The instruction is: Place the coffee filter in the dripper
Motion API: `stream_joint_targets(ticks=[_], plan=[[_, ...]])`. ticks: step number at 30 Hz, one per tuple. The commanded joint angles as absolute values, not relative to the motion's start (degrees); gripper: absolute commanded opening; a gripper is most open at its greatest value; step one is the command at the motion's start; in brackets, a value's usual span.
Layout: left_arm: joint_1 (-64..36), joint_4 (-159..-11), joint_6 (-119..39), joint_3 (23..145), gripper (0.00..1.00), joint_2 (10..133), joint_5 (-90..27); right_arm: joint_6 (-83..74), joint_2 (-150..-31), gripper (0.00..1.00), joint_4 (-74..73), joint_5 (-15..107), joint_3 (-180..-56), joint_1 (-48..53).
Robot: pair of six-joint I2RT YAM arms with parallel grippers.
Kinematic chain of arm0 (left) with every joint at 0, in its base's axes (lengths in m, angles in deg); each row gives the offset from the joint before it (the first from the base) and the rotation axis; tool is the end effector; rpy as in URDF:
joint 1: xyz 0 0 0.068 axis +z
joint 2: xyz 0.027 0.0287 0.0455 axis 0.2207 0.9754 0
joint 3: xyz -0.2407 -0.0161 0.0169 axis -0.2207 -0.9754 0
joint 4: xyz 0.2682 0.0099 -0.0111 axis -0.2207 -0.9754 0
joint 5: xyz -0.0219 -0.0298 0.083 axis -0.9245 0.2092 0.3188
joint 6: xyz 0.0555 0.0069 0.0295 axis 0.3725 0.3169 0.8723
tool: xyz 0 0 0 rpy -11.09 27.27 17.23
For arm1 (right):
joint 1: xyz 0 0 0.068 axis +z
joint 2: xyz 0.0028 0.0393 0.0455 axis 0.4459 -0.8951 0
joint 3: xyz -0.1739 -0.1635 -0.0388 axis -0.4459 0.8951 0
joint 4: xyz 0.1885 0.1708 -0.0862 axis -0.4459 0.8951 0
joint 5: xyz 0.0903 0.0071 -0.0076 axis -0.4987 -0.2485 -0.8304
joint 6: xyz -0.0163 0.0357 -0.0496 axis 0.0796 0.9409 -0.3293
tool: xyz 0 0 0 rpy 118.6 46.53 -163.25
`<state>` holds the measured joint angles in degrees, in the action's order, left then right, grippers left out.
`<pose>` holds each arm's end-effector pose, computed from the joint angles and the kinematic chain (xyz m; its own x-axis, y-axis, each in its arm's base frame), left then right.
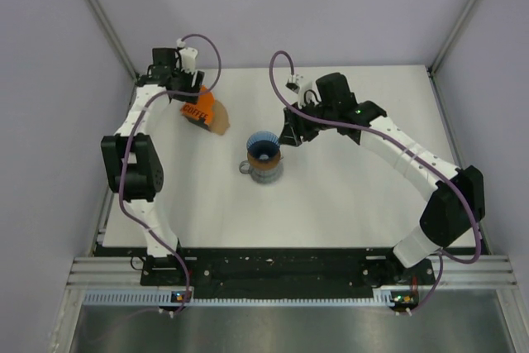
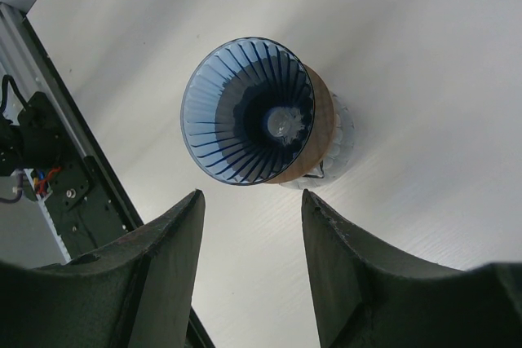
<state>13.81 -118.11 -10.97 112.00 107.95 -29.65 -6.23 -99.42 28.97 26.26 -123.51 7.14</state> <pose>0.4568 0.0029 0.2527 -0.6243 0.2936 -0.7239 0.2712 0.9505 0.1516 0.2950 0.2232 0.2933 -0.5896 -0.2970 -0.7511 -0.7415 0.5679 0.3574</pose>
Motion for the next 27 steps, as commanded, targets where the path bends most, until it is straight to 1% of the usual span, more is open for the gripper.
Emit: stream_joint_targets(ticks=[1, 5, 7, 10, 18, 21, 24, 27], plan=[[8.5, -111.7, -13.2, 109.4, 0.77, 108.1, -23.6, -6.3, -100.1, 0.51, 28.2, 25.8, -126.3, 7.6], [4.2, -110.1, -11.1, 109.4, 0.78, 111.3, -10.0, -6.3, -99.6, 0.51, 28.1, 26.2, -125.6, 7.7], [3.0, -107.8, -9.8, 110.1, 0.77, 113.2, -4.0, -6.3, -99.4, 0.51, 28.2, 26.3, -125.1, 7.7], [2.4, -107.8, -10.0, 113.2, 0.73, 116.5, -0.5, -6.2, -99.4, 0.51, 28.2, 26.3, -124.8, 7.7], [0.2, -104.2, -8.1, 119.9, 0.71, 124.4, 6.8, -6.0, -98.8, 0.51, 28.1, 26.9, -123.7, 7.9], [0.2, -103.2, -5.8, 122.4, 0.64, 127.8, 10.2, -6.0, -98.3, 0.51, 28.1, 27.2, -123.0, 7.9], [0.2, -103.0, -4.9, 123.4, 0.54, 129.6, 11.5, -6.1, -98.2, 0.51, 28.2, 27.3, -122.8, 7.9], [0.3, -103.9, -5.1, 123.3, 0.50, 129.8, 11.2, -6.0, -98.4, 0.51, 28.2, 27.1, -122.9, 7.9]])
